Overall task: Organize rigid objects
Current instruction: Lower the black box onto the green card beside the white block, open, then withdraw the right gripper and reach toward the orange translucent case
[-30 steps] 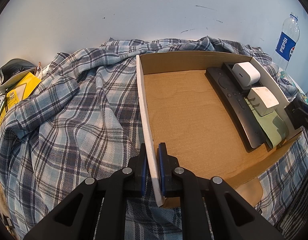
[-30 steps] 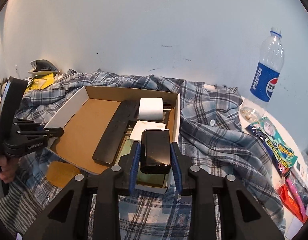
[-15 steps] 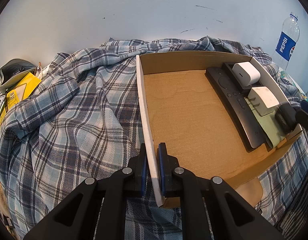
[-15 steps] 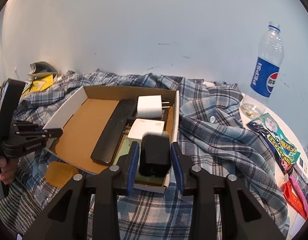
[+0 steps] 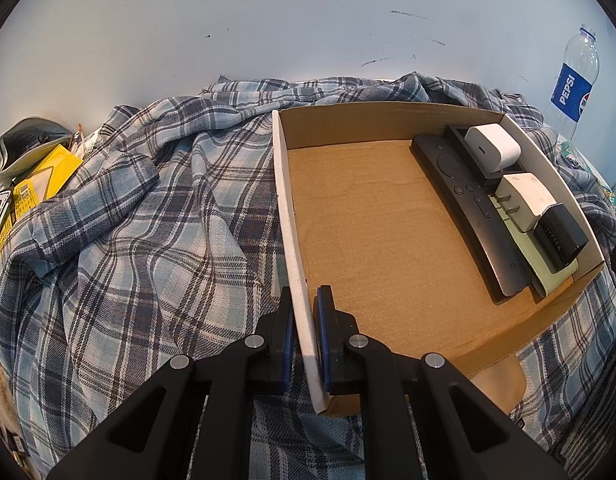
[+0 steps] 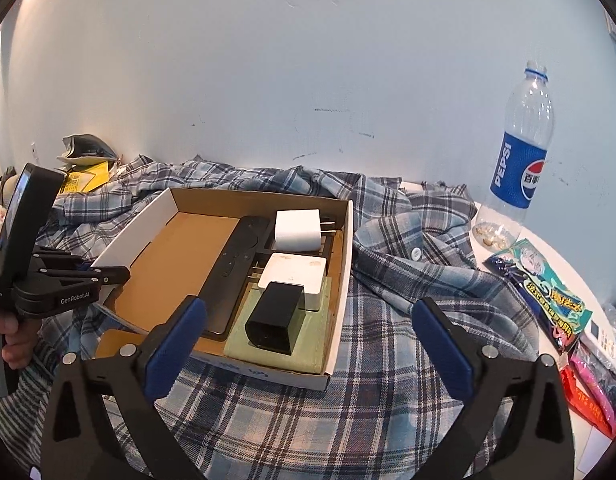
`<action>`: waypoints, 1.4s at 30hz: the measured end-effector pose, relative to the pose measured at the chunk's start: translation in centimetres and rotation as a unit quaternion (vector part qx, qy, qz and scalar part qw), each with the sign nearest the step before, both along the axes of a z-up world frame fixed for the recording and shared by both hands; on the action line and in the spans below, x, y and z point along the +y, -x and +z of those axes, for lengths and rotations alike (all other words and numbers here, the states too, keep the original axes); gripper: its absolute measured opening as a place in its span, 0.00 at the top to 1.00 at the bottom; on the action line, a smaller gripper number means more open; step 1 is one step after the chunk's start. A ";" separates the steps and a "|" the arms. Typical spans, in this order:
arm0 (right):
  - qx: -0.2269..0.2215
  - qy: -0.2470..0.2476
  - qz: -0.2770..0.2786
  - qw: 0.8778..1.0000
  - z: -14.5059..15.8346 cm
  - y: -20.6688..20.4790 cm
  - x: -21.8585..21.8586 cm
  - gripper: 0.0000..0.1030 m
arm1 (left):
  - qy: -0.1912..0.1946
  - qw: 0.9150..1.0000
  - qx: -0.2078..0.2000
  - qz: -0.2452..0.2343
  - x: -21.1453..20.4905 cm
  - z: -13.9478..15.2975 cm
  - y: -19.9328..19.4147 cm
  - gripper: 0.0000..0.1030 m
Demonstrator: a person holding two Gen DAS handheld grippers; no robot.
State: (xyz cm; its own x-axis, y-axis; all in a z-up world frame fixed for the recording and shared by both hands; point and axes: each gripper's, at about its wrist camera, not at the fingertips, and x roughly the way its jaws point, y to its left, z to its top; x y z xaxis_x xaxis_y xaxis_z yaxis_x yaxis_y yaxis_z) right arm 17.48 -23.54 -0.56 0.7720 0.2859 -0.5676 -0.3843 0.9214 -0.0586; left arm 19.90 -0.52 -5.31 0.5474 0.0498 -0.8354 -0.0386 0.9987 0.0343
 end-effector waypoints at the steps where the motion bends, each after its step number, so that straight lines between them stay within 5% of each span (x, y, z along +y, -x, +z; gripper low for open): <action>1: -0.002 0.002 0.001 1.000 0.0 0.1 0.1 0.01 | 0.000 1.000 0.000 0.000 0.0 0.0 0.0 0.91; 22: -0.065 -0.009 0.110 0.992 1.8 4.7 1.8 0.01 | 0.000 1.000 0.000 0.000 0.0 0.0 0.0 0.91; 26: -0.048 -0.034 0.172 0.983 1.8 5.4 2.5 0.01 | 0.000 1.000 0.000 0.000 0.0 0.0 0.0 0.91; 30: -0.043 -0.005 0.196 0.980 1.2 6.1 4.2 0.01 | 0.000 1.000 0.000 0.000 0.0 0.0 0.0 0.91; 42: -0.017 0.018 0.193 0.981 0.4 5.6 5.4 0.01 | 0.000 1.000 0.000 0.000 0.0 0.0 0.0 0.91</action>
State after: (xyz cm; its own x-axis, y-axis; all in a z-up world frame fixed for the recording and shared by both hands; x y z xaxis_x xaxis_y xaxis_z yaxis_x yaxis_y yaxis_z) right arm 11.87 -18.14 -0.21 0.6293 0.5410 -0.5580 -0.7009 0.7052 -0.1067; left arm 19.90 -0.56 -5.30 0.5473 0.0503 -0.8354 -0.0387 0.9986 0.0348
